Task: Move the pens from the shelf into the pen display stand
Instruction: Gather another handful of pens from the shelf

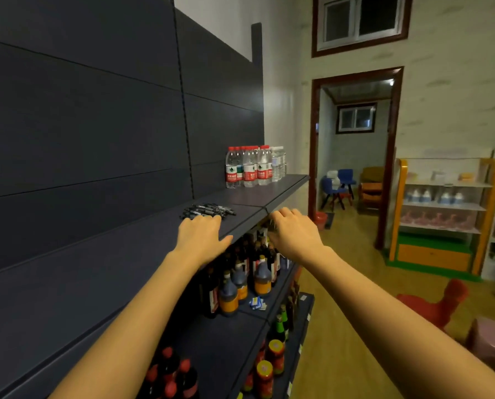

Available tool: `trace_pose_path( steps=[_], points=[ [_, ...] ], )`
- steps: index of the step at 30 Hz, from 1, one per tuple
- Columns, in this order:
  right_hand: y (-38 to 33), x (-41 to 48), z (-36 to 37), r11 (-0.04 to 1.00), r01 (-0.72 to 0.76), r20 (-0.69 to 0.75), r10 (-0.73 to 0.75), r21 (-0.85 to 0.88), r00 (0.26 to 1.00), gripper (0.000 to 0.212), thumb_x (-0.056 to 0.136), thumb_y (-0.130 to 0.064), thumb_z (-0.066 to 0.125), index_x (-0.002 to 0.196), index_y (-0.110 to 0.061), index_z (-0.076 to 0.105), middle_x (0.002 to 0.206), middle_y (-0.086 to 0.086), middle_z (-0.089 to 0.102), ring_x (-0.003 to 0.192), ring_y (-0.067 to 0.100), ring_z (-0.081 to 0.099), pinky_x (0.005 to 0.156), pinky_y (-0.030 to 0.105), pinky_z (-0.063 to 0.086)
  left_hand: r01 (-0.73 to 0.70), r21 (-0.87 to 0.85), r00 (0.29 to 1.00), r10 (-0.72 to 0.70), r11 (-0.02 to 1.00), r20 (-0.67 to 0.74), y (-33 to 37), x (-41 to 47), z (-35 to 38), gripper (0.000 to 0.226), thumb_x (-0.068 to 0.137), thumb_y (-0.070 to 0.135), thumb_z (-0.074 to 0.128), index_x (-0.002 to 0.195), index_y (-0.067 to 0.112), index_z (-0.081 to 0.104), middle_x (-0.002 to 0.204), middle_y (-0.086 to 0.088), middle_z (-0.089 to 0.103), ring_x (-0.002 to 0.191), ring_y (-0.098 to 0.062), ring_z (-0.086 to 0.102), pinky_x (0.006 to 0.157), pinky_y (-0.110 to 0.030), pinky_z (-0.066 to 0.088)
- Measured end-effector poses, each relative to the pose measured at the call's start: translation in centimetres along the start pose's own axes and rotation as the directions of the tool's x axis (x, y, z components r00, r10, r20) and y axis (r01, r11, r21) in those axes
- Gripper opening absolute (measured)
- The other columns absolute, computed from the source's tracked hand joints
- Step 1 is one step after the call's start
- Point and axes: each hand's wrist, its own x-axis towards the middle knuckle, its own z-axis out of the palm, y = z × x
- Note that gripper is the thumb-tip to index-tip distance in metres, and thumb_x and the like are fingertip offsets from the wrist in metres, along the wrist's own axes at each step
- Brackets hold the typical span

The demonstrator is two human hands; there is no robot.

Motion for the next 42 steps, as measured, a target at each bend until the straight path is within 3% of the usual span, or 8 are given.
trace_pose_path(
  steps=[9, 19, 25, 33, 38, 40, 42],
  points=[
    [1.7, 12.7, 7.1, 0.979, 0.185, 0.016, -0.187, 0.089, 0.982, 0.044, 0.099, -0.034, 0.044, 0.137, -0.013, 0.040, 0.135, 0.007, 0.045, 0.124, 0.028, 0.042, 0.096, 0.038, 0.041, 0.166, 0.087, 0.984, -0.171, 0.982, 0.057, -2.7, 9.0, 6.1, 0.048, 0.096, 0.052, 0.039, 0.122, 0.013, 0.050, 0.116, -0.006, 0.061, 0.109, -0.025, 0.056, 0.082, -0.034, 0.040],
    [2.2, 24.4, 14.2, 0.929, 0.320, 0.023, -0.329, 0.185, 0.944, 0.044, 0.099, -0.034, 0.042, 0.138, -0.014, 0.039, 0.138, 0.007, 0.044, 0.126, 0.027, 0.042, 0.096, 0.037, 0.040, 0.266, 0.187, 0.956, -0.284, 0.946, 0.076, -5.0, 17.1, 11.0, 0.046, 0.096, 0.052, 0.039, 0.116, 0.013, 0.051, 0.114, -0.005, 0.062, 0.105, -0.024, 0.056, 0.076, -0.032, 0.038],
    [2.5, 30.0, 18.0, 0.866, 0.426, 0.004, -0.442, 0.261, 0.897, 0.045, 0.099, -0.034, 0.042, 0.139, -0.014, 0.039, 0.138, 0.007, 0.044, 0.126, 0.027, 0.042, 0.097, 0.037, 0.040, 0.390, 0.265, 0.898, -0.428, 0.882, 0.103, -5.4, 20.1, 13.1, 0.047, 0.097, 0.053, 0.035, 0.116, 0.012, 0.050, 0.113, -0.006, 0.061, 0.105, -0.025, 0.057, 0.077, -0.033, 0.039],
    [4.2, 36.3, 21.6, 0.708, 0.637, -0.022, -0.663, 0.305, 0.748, 0.045, 0.100, -0.034, 0.041, 0.140, -0.014, 0.037, 0.139, 0.006, 0.045, 0.126, 0.027, 0.042, 0.096, 0.037, 0.040, 0.681, 0.256, 0.688, -0.719, 0.686, 0.095, -3.2, 22.8, 15.5, 0.049, 0.098, 0.051, 0.032, 0.123, 0.012, 0.048, 0.125, -0.008, 0.056, 0.115, -0.026, 0.052, 0.086, -0.037, 0.043],
    [4.8, 38.7, 23.0, 0.637, 0.687, -0.028, -0.726, 0.349, 0.688, 0.043, 0.100, -0.034, 0.040, 0.139, -0.016, 0.038, 0.139, 0.005, 0.045, 0.126, 0.026, 0.043, 0.094, 0.037, 0.041, 0.836, 0.192, 0.501, -0.858, 0.513, 0.111, -2.1, 23.7, 16.0, 0.057, 0.096, 0.056, 0.032, 0.120, 0.008, 0.050, 0.124, -0.011, 0.056, 0.112, -0.030, 0.053, 0.083, -0.038, 0.043],
    [4.8, 39.2, 23.4, 0.618, 0.698, -0.020, -0.743, 0.363, 0.669, 0.043, 0.100, -0.035, 0.039, 0.138, -0.016, 0.039, 0.138, 0.006, 0.046, 0.125, 0.026, 0.043, 0.094, 0.037, 0.041, 0.885, 0.147, 0.417, -0.894, 0.441, 0.166, -1.8, 24.1, 16.0, 0.057, 0.094, 0.059, 0.033, 0.105, 0.006, 0.052, 0.110, -0.013, 0.059, 0.098, -0.030, 0.055, 0.077, -0.036, 0.042],
    [4.7, 39.8, 23.6, 0.604, 0.705, -0.024, -0.753, 0.370, 0.658, 0.041, 0.100, -0.035, 0.039, 0.137, -0.016, 0.041, 0.137, 0.006, 0.047, 0.124, 0.026, 0.045, 0.093, 0.037, 0.042, 0.932, 0.071, 0.335, -0.918, 0.356, 0.213, -1.6, 24.7, 16.1, 0.054, 0.093, 0.060, 0.038, 0.076, 0.009, 0.045, 0.083, -0.008, 0.055, 0.080, -0.026, 0.050, 0.068, -0.031, 0.038]
  ],
)
